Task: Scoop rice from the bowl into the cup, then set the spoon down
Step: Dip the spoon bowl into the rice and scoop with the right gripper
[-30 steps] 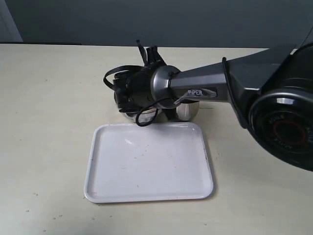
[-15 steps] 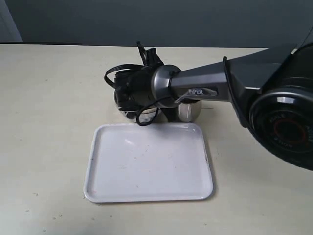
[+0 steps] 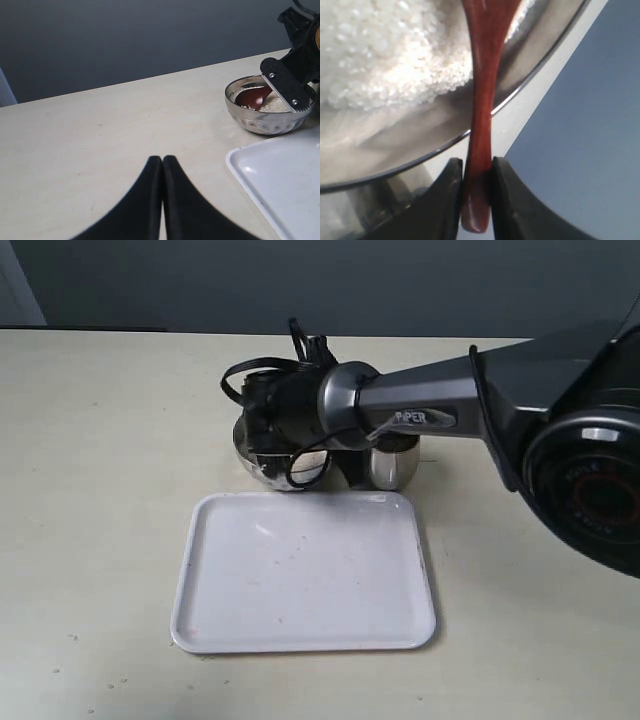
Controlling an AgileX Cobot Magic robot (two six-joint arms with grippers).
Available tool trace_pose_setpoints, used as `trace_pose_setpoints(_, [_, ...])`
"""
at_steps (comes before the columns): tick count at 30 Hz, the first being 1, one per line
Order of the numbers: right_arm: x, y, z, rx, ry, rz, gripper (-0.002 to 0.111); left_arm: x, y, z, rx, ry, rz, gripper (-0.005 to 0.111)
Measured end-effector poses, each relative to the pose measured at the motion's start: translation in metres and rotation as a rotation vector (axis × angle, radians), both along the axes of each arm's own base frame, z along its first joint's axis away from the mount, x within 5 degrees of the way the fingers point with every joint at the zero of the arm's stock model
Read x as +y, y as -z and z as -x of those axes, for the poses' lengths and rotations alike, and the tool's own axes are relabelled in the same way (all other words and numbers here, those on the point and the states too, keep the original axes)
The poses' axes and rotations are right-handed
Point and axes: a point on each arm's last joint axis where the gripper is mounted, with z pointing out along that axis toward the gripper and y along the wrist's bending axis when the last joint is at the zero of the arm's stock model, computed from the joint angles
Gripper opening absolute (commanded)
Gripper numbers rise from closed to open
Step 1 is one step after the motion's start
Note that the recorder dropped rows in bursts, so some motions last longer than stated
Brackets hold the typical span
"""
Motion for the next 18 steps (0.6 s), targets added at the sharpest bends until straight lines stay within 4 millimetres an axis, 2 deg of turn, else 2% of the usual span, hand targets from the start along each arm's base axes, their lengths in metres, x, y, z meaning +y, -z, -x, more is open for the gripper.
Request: trace_pose_setpoints(18, [-0.0024, 0.0001, 0.0018, 0.067, 0.006, -0.008, -0.001, 0.0, 0.0, 0.0, 0.0, 0.0, 0.0, 0.001])
